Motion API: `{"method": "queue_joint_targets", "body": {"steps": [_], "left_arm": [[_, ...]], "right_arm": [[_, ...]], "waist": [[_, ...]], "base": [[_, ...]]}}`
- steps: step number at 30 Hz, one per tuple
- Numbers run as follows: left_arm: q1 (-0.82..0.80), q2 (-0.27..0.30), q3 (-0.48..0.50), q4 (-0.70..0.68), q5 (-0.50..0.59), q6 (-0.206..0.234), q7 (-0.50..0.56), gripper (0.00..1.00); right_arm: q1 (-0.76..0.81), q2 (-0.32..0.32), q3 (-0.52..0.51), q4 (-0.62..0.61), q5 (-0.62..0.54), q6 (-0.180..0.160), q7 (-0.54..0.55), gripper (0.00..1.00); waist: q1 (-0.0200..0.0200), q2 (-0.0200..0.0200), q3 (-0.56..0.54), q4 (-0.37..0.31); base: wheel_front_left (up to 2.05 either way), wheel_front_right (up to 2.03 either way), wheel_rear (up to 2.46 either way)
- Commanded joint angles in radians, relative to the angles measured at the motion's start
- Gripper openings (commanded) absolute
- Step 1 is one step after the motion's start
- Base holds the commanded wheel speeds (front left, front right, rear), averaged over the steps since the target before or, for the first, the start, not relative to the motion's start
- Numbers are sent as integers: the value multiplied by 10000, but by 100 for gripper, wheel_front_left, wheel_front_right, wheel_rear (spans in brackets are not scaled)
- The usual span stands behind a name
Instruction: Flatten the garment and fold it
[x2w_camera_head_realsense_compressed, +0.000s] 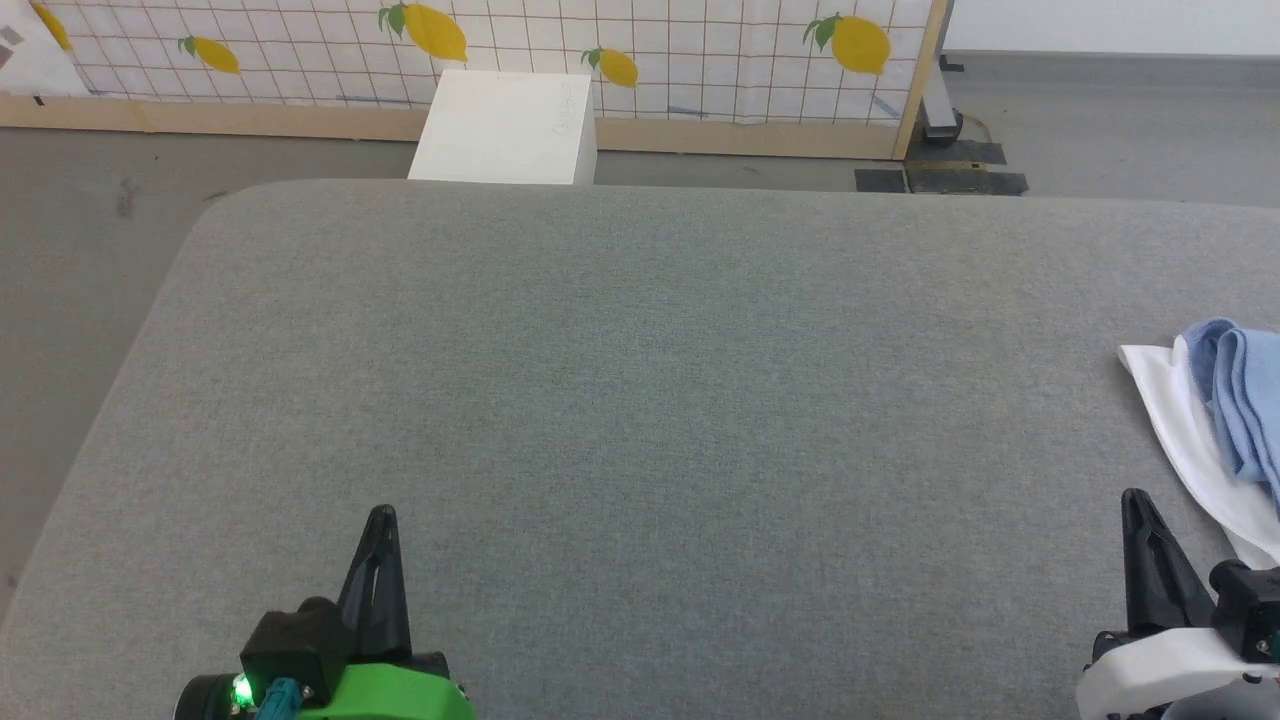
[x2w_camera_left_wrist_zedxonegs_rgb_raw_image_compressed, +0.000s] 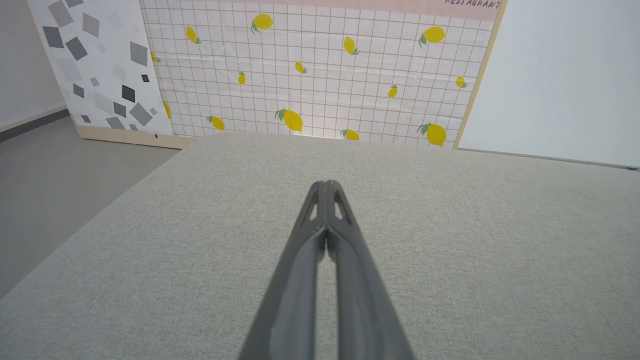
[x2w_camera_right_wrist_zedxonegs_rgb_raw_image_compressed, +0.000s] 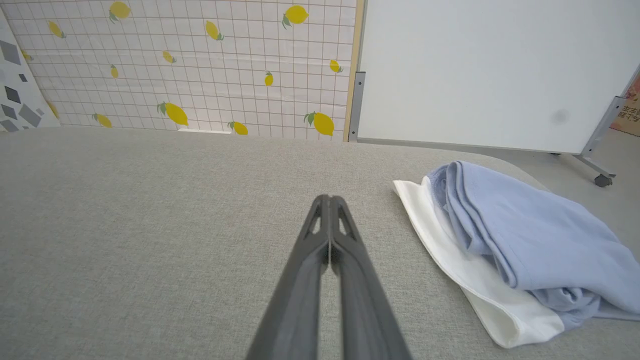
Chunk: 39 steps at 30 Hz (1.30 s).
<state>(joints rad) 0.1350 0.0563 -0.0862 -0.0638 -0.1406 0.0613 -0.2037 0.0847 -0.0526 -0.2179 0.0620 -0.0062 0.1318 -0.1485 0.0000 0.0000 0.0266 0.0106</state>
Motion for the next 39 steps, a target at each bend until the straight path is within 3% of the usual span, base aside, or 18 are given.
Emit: {"method": "queue_joint_targets", "body": {"steps": [1,39], "left_arm": [[-247,-14,40,49,147,-92,57,0],[-698,-33,376,289,661,-305,866,0]], "right_arm": [[-142,5,89,-76,14,-3,61,0],[-430,13,942,-298,34,-6,642,0]], "waist": [[0,0,-4,-1],[0,0,-111,-44]], "base": [[0,0,0],[0,0,0]]}}
